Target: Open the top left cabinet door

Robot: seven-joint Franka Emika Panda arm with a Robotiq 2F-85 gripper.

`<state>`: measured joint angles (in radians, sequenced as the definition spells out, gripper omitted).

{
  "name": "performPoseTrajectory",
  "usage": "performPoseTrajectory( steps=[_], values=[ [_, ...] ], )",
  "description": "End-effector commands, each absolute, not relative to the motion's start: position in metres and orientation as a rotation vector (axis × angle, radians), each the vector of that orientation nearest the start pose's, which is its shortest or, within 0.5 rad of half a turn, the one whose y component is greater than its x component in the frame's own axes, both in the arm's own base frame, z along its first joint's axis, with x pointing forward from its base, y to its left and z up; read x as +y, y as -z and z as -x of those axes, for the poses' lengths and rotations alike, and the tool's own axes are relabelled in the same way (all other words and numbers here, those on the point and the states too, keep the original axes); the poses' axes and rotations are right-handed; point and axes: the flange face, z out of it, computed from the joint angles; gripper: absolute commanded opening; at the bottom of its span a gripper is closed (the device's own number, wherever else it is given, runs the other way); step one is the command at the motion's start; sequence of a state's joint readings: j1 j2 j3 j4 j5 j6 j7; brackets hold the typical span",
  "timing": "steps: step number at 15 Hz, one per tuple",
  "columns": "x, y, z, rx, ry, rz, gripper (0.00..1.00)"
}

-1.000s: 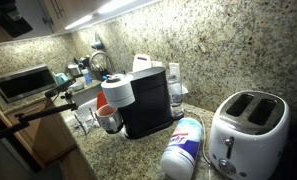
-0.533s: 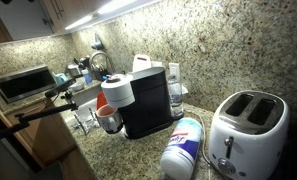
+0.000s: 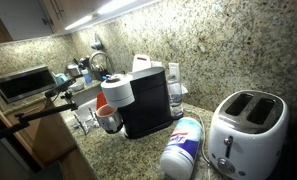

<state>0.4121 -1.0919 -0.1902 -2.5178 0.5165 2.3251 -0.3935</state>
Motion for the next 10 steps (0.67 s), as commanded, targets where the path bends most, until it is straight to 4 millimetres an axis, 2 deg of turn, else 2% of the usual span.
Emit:
performPoseTrajectory(
  steps=[1, 5, 9, 10],
  values=[
    [0.052, -0.700, -0.275, -0.391, 1.276, 2.107, 1.00],
    [0.054, -0.705, -0.283, -0.247, 1.449, 2.061, 1.00],
    [0.050, -0.706, -0.295, -0.181, 1.519, 2.048, 1.00],
    [0.048, -0.705, -0.288, -0.216, 1.503, 2.063, 1.00]
  ],
)
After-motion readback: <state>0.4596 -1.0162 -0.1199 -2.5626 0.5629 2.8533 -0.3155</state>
